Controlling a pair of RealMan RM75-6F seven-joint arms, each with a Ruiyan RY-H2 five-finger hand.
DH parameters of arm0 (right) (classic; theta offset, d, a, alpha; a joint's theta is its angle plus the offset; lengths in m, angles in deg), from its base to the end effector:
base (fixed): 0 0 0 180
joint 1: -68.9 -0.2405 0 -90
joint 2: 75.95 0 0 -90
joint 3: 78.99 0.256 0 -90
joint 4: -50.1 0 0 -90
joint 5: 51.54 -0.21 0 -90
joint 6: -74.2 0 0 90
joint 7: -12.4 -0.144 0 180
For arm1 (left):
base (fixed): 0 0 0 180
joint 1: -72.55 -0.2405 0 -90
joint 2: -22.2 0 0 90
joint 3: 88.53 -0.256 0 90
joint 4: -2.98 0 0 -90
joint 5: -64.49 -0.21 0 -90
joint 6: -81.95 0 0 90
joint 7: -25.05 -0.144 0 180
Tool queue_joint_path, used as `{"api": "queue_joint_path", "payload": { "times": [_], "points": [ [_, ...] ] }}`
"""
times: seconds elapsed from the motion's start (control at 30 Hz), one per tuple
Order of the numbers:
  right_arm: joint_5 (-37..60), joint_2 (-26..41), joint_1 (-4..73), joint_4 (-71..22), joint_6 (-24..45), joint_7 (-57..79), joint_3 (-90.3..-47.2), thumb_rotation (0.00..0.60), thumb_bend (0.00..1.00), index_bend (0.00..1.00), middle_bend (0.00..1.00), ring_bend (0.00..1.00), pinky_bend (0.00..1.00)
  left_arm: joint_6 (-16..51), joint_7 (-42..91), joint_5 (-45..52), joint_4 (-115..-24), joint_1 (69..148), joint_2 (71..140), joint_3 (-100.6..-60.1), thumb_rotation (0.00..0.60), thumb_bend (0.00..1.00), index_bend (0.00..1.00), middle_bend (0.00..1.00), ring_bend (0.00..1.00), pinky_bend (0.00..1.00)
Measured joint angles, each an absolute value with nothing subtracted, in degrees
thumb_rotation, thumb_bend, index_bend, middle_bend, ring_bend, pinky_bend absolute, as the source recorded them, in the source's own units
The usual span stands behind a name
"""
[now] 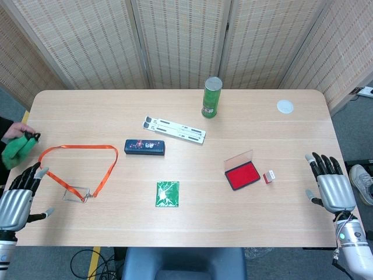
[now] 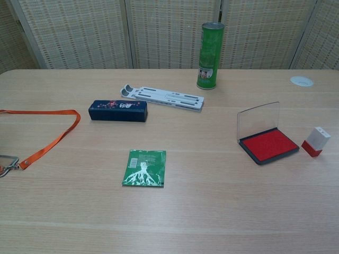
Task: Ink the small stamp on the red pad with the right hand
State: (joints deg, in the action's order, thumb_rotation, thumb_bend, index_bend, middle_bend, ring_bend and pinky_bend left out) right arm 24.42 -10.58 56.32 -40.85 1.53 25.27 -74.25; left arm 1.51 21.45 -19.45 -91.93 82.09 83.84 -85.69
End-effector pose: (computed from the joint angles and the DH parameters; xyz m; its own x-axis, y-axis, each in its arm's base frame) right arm -0.3177 -0.2285 0.1398 0.5610 -0.1386 0.8161 -0.8233 0.0087 0.5675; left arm -0.2988 0.2050 0.1599 0.4506 0.0485 0.8914 0.8923 -0.0549 -0.4481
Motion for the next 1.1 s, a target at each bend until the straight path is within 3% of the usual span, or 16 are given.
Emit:
{"api": "queue_joint_path", "payload": {
  "times": [0.4, 0.73, 1.1],
  "points": [
    [25.65, -11.7, 54.7, -40.07, 5.66, 20.08, -74.74, 0.6, 0.28, 0.01, 0.0, 0.0, 0.0, 2.35, 21.92, -18.75, -91.53, 82.57, 84.02, -85.35, 0.6, 0.09, 0.0, 0.0, 0.0, 0.18],
    [30.86, -13.89, 47.94, -33.41, 16.82, 2.85, -75.22, 0.6, 0.28, 0.2, 0.0, 0.0, 0.0, 3.76, 21.82, -17.46, -90.47, 83.32, 84.77, -84.92, 0.6, 0.09, 0.0, 0.0, 0.0, 0.18],
    [32.94, -10.45, 39.93, -23.9, 29.01, -4.11, -76.35, 0.6, 0.28, 0.2, 0.0, 0.0, 0.0, 4.59, 22.34, -16.0, -89.99, 83.63, 84.91, -84.43, 0.6, 0.09, 0.0, 0.0, 0.0, 0.18]
  ]
}}
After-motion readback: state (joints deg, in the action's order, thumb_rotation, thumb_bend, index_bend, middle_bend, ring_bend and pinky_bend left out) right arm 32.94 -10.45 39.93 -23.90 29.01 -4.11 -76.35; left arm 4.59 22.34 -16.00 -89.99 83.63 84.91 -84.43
